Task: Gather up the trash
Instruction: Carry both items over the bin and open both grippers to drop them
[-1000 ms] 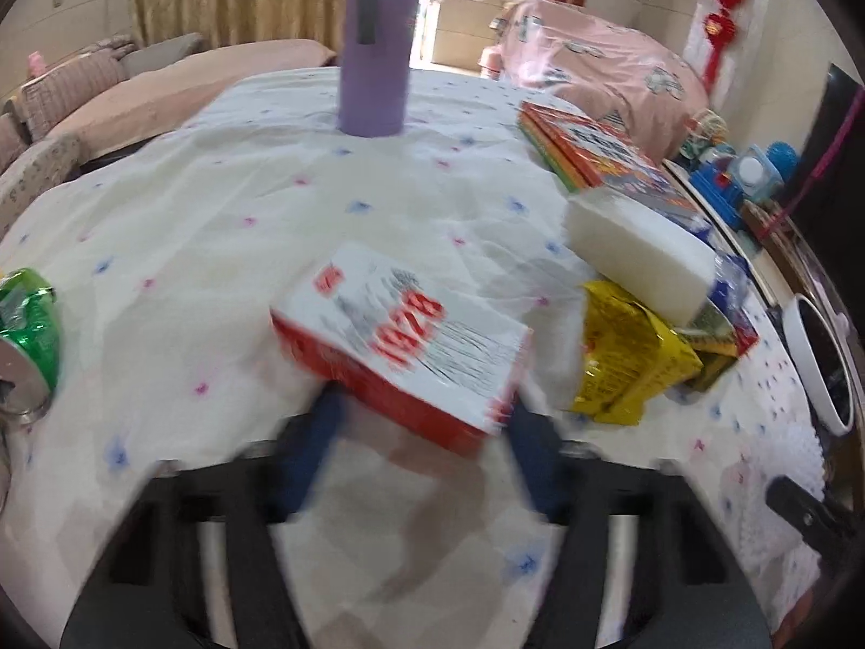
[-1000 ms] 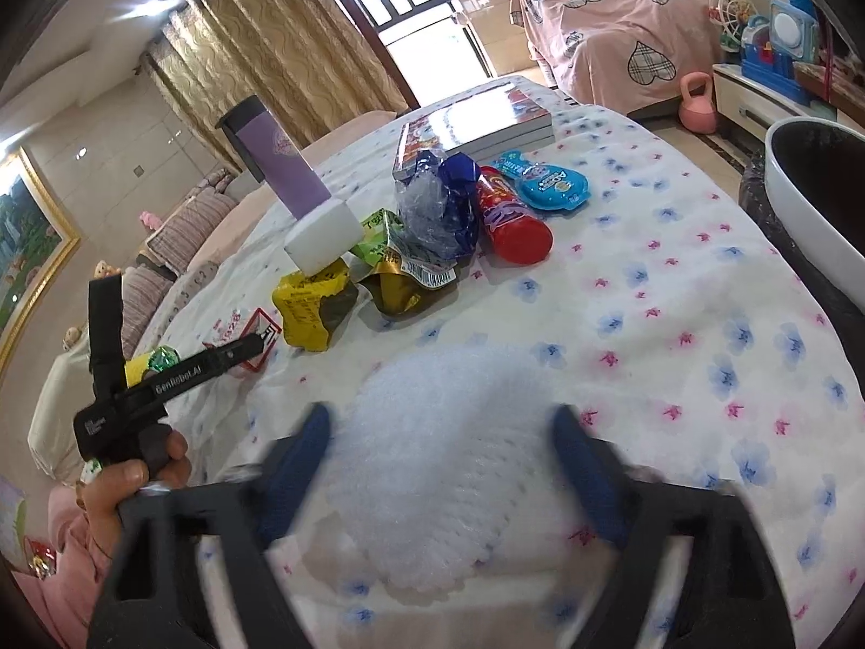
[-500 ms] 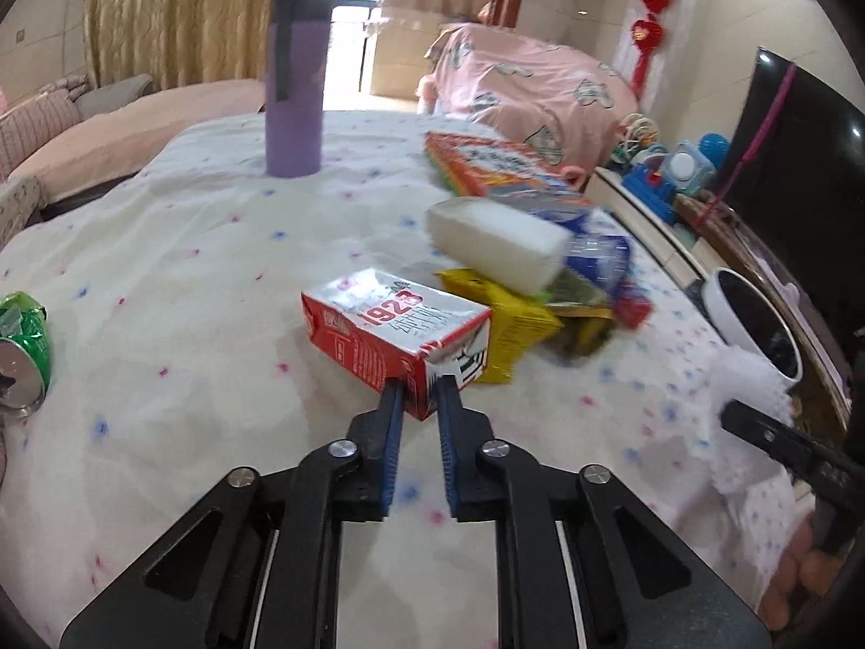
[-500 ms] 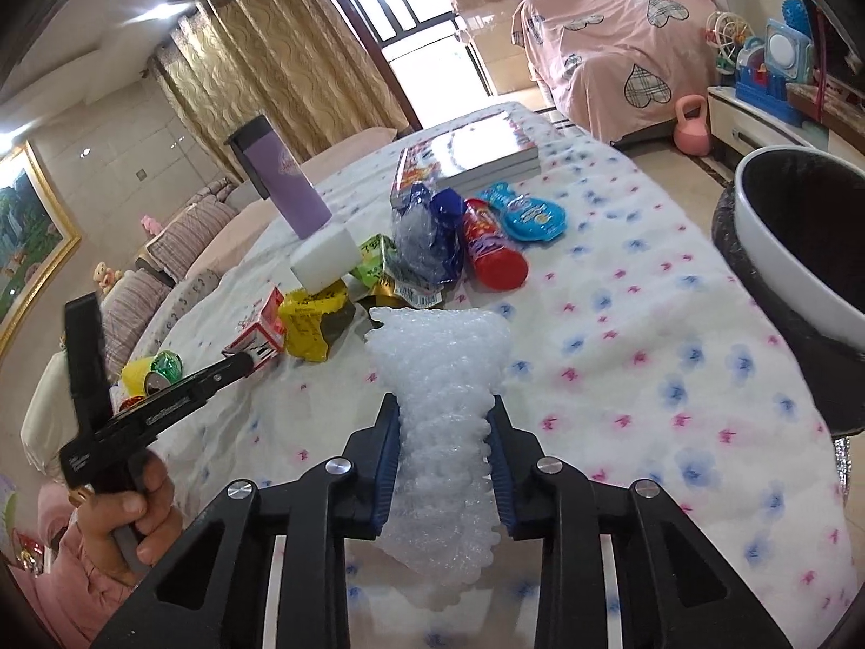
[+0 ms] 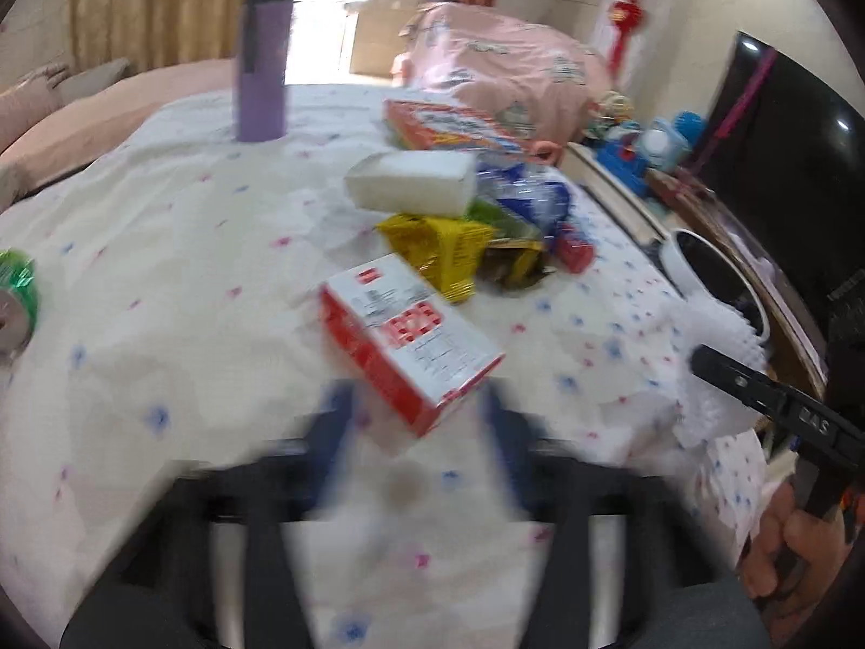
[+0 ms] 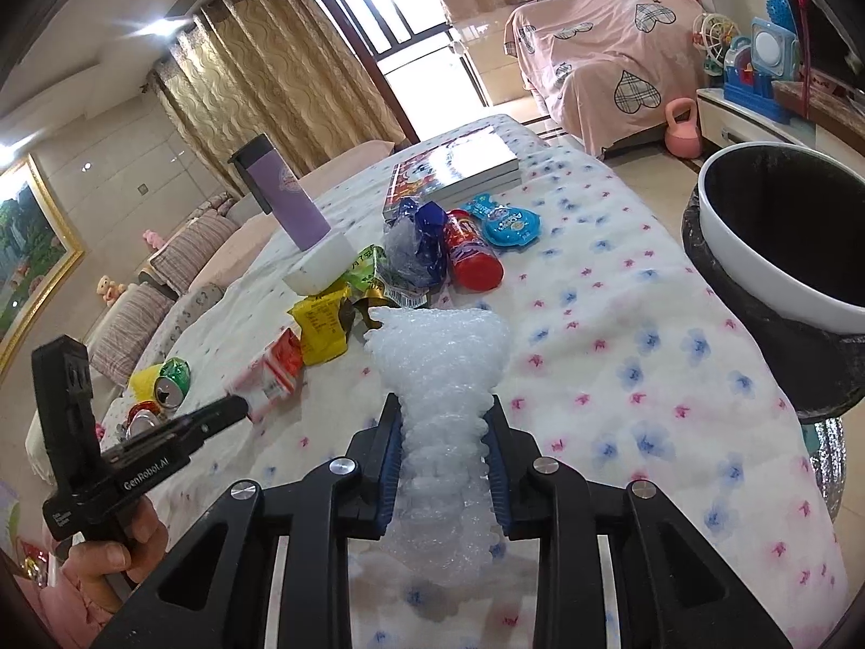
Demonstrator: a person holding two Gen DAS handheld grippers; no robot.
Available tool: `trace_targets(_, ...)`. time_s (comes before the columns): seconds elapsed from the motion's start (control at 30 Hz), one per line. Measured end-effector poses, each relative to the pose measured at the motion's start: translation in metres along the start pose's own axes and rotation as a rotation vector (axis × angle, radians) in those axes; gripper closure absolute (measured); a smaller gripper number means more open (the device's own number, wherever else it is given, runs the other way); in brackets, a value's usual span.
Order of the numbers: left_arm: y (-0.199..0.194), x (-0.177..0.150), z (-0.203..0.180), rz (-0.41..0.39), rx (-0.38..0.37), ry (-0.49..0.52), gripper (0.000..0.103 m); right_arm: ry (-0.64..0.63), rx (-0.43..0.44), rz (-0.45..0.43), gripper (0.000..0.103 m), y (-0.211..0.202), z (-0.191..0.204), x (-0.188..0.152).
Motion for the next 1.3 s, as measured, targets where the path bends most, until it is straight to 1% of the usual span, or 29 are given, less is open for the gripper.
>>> trace_targets(0.03, 0.0, 0.001, 0.003, -0.005, 0.012, -0.016, 0.024, 0.002, 0.0, -0.001, 0.075, 0.0, -0.001, 0.0)
trace_targets(0.1, 0.004, 0.003, 0.002, 0.011, 0.012, -0.045, 0.022, 0.007, -0.001, -0.003, 0.075, -0.001, -0.002, 0.0)
trace_targets(0.27, 0.027, 0.008, -0.014, 0.052, 0.06, -0.045, 0.02, 0.019, 0.001, -0.007, 0.075, -0.001, -0.009, 0.001)
trace_targets(0.3, 0.031, 0.009, -0.016, 0.054, 0.074, -0.042, 0.02, 0.021, 0.002, -0.008, 0.075, -0.001, -0.01, 0.002)
trace_targets(0.33, 0.039, 0.011, -0.019, 0.06, 0.106, -0.039, 0.02, 0.023, 0.001, -0.007, 0.075, 0.0, -0.012, 0.002)
trace_targets(0.4, 0.048, 0.014, -0.02, 0.065, 0.136, -0.031, 0.02, 0.029, 0.004, -0.005, 0.075, 0.0, -0.016, 0.001)
trace_targets(0.43, 0.051, 0.014, -0.02, 0.064, 0.149, -0.021, 0.029, 0.032, 0.005, -0.002, 0.075, 0.001, -0.018, 0.002)
trace_targets(0.47, 0.053, 0.014, -0.02, 0.062, 0.166, -0.008, 0.041, 0.032, 0.004, -0.001, 0.075, 0.001, -0.019, 0.001)
trace_targets(0.5, 0.054, 0.014, -0.02, 0.059, 0.168, 0.005, 0.041, 0.03, 0.004, 0.0, 0.075, 0.001, -0.021, 0.002)
trace_targets(0.7, 0.032, 0.008, -0.023, 0.02, 0.083, 0.026, 0.044, 0.033, 0.003, -0.012, 0.075, -0.004, -0.03, 0.006)
trace_targets(0.8, 0.018, 0.006, -0.036, 0.001, 0.041, 0.041, 0.045, 0.041, 0.005, -0.027, 0.075, -0.01, -0.034, 0.007)
trace_targets(0.97, 0.005, 0.006, -0.081, -0.018, -0.046, 0.107, 0.045, 0.05, -0.005, -0.051, 0.075, -0.022, -0.043, 0.012)
trace_targets(1.3, 0.015, 0.001, -0.167, 0.0, -0.169, 0.225, 0.045, 0.103, -0.085, -0.109, 0.075, -0.058, -0.089, 0.02)
Point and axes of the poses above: each gripper's, at about its wrist camera, not at the fingertips, and y roughly the way its jaws point, z to its left, x to its top, the point moved 10 cm from there along y, roughly the way its jaws point, and after that the axes turned 8 degrees about -y, right-handed, at the moved point
